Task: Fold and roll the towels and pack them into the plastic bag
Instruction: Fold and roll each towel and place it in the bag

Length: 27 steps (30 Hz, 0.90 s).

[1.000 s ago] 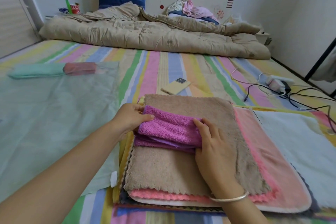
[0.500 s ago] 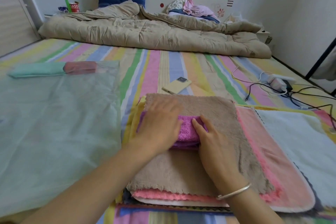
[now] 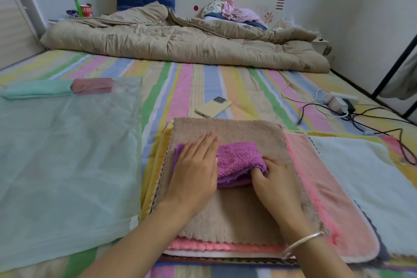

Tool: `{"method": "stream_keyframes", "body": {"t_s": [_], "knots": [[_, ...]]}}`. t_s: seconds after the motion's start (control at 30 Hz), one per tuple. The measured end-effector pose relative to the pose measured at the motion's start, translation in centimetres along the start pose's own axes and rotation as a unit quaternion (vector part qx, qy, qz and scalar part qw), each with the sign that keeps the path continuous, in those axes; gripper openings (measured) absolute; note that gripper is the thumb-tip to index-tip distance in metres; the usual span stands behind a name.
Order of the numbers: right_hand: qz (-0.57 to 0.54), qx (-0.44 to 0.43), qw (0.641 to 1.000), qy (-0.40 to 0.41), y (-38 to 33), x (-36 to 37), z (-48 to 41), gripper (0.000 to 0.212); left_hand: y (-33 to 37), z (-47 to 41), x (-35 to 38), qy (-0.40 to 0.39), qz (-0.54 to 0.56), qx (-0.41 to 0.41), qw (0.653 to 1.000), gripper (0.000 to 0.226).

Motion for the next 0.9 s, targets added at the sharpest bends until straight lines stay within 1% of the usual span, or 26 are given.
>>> {"method": "stream_keyframes", "body": {"t_s": [0.03, 0.1, 0.17, 0.2, 0.23, 0.3, 0.33, 0.37, 0.4, 0.43, 0.47, 0.5, 0.53, 0.57, 0.6, 0.63, 0.67, 0.73, 0.77, 0.8, 0.83, 0.9], "knots": [[-0.051, 0.003, 0.999, 0.009, -0.4, -0.2, 0.1, 0.046, -0.2, 0.3, -0.1, 0.012, -0.023, 0.005, 1.0, 0.057], [-0.157, 0.014, 0.987, 0.008, -1.7, -0.5, 0.4, 0.028, -0.6, 0.8, 0.3, -0.028, -0.049, -0.01, 0.998, 0.062], [-0.228, 0.004, 0.974, -0.01, -3.6, -0.3, 0.8, 0.012, -0.6, 1.1, 1.0, -0.047, -0.061, -0.015, 0.997, 0.061], [-0.245, -0.011, 0.969, -0.016, -4.7, 0.0, 1.0, 0.015, -0.6, 1.0, 1.0, -0.044, -0.067, -0.008, 0.997, 0.058], [-0.252, -0.029, 0.967, -0.022, -5.6, 0.5, 1.2, 0.026, -0.5, 0.9, 0.9, -0.032, -0.062, 0.002, 0.998, 0.057], [-0.219, -0.07, 0.973, -0.026, -7.1, 1.3, 1.6, 0.042, -1.2, 0.7, 1.0, -0.035, 0.006, -0.003, 0.999, 0.055], [-0.188, -0.097, 0.977, -0.02, -7.8, 1.6, 1.9, 0.047, -1.6, 0.7, 0.8, -0.043, 0.087, -0.032, 0.995, 0.049], [-0.161, -0.128, 0.979, -0.01, -8.4, 1.7, 2.1, 0.051, -1.9, 0.6, 0.3, -0.024, 0.204, -0.078, 0.976, 0.038], [-0.135, -0.158, 0.978, -0.005, -8.8, 1.9, 2.3, 0.055, -2.4, 0.6, -0.5, 0.023, 0.332, -0.142, 0.932, 0.028], [-0.104, -0.182, 0.978, -0.005, -9.1, 2.2, 2.4, 0.057, -3.1, 0.4, -1.2, 0.078, 0.459, -0.218, 0.858, 0.031], [-0.068, -0.196, 0.978, -0.009, -9.3, 2.5, 2.4, 0.058, -4.1, 0.3, -1.7, 0.12, 0.571, -0.282, 0.762, 0.037], [-0.028, -0.204, 0.979, -0.011, -9.4, 2.9, 2.6, 0.059, -5.0, 0.1, -1.9, 0.14, 0.663, -0.318, 0.663, 0.038], [0.013, -0.205, 0.979, -0.008, -9.5, 3.3, 2.7, 0.062, -5.9, -0.1, -2.2, 0.147, 0.722, -0.338, 0.586, 0.037], [0.054, -0.204, 0.977, 0.002, -9.6, 3.6, 2.9, 0.064, -6.3, -0.1, -2.6, 0.148, 0.749, -0.35, 0.543, 0.036], [0.089, -0.202, 0.975, 0.015, -9.8, 3.8, 2.9, 0.065, -6.7, -0.1, -2.8, 0.151, 0.751, -0.358, 0.535, 0.032], [0.111, -0.198, 0.974, 0.021, -10.0, 3.9, 2.9, 0.065, -6.9, 0.0, -3.1, 0.159, 0.734, -0.363, 0.552, 0.028], [0.127, -0.196, 0.972, 0.024, -10.2, 3.9, 2.9, 0.065, -6.9, 0.1, -3.2, 0.163, 0.696, -0.372, 0.593, 0.023], [0.149, -0.196, 0.969, 0.024, -10.6, 4.2, 2.9, 0.065, -7.0, 0.7, -3.4, 0.157, 0.579, -0.388, 0.7, 0.012], [0.15, -0.196, 0.969, 0.02, -10.8, 4.2, 2.9, 0.065, -7.0, 1.0, -3.7, 0.143, 0.527, -0.391, 0.741, 0.009], [0.142, -0.194, 0.971, 0.012, -10.9, 4.3, 3.0, 0.067, -6.9, 1.2, -3.9, 0.123, 0.499, -0.394, 0.762, 0.013], [0.132, -0.188, 0.973, -0.006, -11.1, 4.3, 3.1, 0.069, -6.8, 1.4, -4.1, 0.097, 0.491, -0.401, 0.767, 0.023], [0.105, -0.17, 0.978, -0.052, -11.5, 4.1, 3.4, 0.073, -6.5, 1.5, -4.6, 0.032, 0.491, -0.414, 0.766, 0.039]]}}
Point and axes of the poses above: each hand's wrist, its own z-axis away from the middle knuckle, its own x-axis out of the palm, y = z × x, the point moved 2 cm from there along -z, towards the middle knuckle, and after that the axes turned 9 degrees about z, right-handed, at the moved point
